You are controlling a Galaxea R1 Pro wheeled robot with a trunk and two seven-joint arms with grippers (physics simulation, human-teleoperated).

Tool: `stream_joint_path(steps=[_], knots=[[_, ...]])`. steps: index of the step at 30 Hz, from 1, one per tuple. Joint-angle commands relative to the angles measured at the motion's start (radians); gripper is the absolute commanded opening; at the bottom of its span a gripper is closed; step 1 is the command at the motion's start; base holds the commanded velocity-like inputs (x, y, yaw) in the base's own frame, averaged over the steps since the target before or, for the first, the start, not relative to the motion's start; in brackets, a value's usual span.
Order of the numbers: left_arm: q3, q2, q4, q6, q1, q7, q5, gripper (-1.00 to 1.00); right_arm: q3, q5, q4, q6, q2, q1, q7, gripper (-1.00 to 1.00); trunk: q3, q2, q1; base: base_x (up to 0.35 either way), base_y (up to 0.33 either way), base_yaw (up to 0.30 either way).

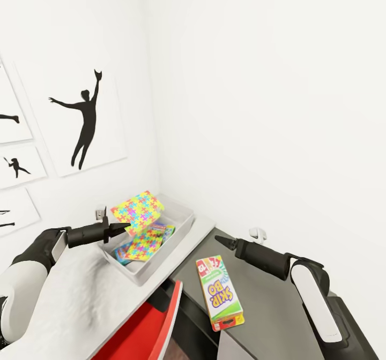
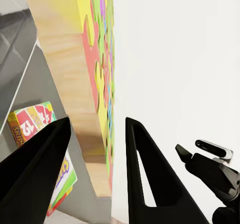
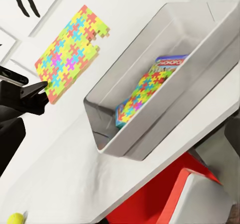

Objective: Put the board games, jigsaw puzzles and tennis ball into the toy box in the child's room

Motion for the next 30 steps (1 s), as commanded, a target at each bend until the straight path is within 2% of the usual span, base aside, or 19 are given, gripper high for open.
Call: stream_joint_path(steps=[1,7,30], knots=[[0.005,0.000,0.000,0.009,-0.001,-0.002,0.000,-1.00,0.000,0.006,0.000,0.003,0.000,-0.001,0.006,1.00,-0.002,-0.002,0.001,0.224,0.001,0.000],[0.020,0.000,0.000,0.008,-0.001,-0.002,0.000,-1.00,0.000,0.006,0.000,0.003,-0.002,-0.001,0.007,1.00,-0.002,-0.002,0.001,0.098,0.000,0.000],[0.022,0.000,0.000,0.003,-0.001,-0.004,0.000,-1.00,0.000,0.006,-0.002,0.003,0.000,-0.001,0.009,1.00,-0.002,-0.002,0.001,0.079,0.005,0.000]])
